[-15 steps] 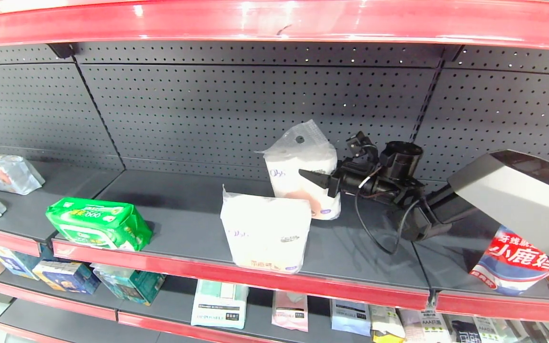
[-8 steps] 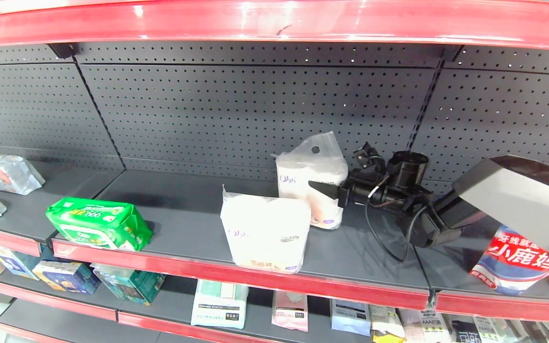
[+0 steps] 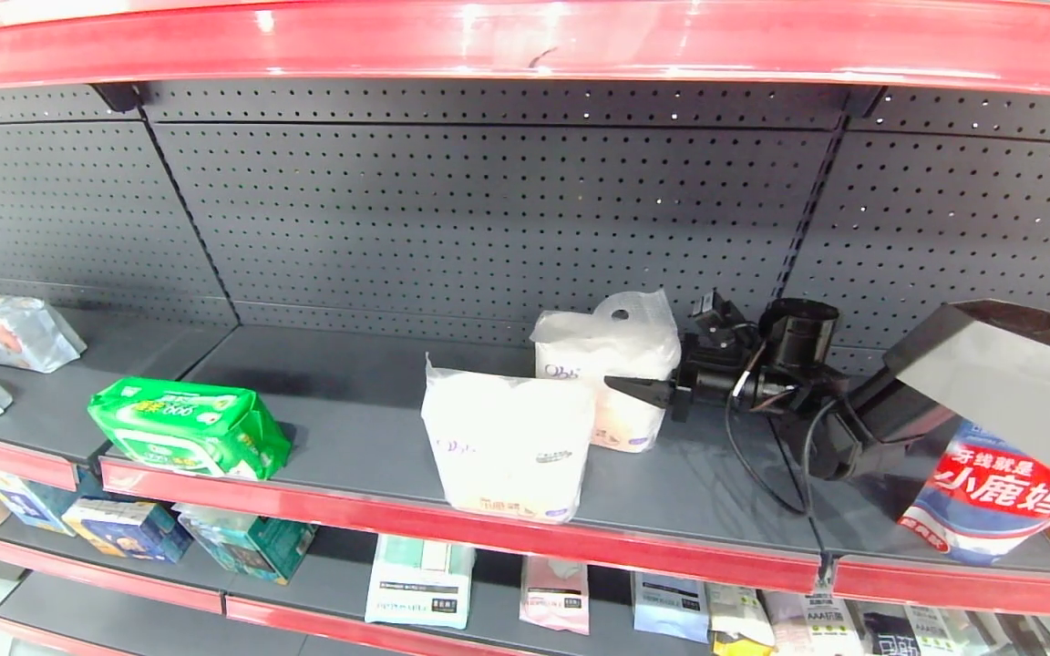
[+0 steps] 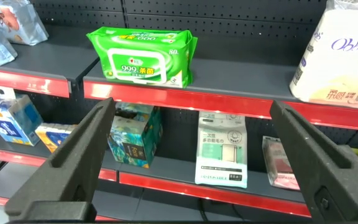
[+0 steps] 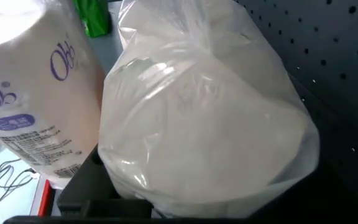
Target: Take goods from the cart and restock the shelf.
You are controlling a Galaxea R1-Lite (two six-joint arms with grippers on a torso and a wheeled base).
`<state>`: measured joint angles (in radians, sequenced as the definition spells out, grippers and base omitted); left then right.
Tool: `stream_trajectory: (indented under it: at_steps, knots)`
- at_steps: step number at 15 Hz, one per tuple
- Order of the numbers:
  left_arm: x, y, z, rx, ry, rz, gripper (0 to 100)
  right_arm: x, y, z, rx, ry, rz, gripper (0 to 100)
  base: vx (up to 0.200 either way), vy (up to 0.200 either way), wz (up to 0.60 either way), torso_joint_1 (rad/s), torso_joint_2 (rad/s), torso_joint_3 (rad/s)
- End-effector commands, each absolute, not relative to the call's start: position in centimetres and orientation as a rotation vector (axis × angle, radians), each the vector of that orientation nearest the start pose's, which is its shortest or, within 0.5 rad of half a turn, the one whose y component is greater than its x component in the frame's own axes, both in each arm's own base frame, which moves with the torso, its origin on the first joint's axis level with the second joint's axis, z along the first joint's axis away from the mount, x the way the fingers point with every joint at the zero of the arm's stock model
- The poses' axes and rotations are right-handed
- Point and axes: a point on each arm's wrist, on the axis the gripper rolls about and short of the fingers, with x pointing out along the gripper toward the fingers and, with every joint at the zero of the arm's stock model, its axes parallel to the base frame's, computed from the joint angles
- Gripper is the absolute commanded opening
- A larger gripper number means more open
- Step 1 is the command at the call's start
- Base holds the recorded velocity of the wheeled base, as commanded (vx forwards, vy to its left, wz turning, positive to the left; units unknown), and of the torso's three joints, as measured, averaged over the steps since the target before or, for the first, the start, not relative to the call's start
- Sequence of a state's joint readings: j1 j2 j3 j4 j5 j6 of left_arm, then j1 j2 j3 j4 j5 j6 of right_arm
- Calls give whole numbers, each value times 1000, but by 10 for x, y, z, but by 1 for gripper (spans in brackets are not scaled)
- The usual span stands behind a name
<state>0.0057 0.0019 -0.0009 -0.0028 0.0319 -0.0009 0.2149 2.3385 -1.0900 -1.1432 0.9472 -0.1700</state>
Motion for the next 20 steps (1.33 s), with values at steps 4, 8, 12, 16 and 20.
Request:
stream_trajectory:
  at_steps: [4,8,12,16,20]
  knots:
    - [-23,1,76,-2,-3,38,100,418,127,64,-114,-14,1182,0,0,0,0,0,0,0]
    - [-23,1,76,-2,-3,38,100,420,142,71,-77,-9,1150,0,0,0,0,0,0,0]
    - [-23,1,76,0,-3,38,100,420,143,69,-62,7,1126,0,0,0,0,0,0,0]
    - [-23,1,76,-2,-3,38,100,422,142,62,-46,32,1091,0,0,0,0,0,0,0]
    - [-23,1,76,-2,-3,38,100,419,154,51,-36,60,1119,0,0,0,0,0,0,0]
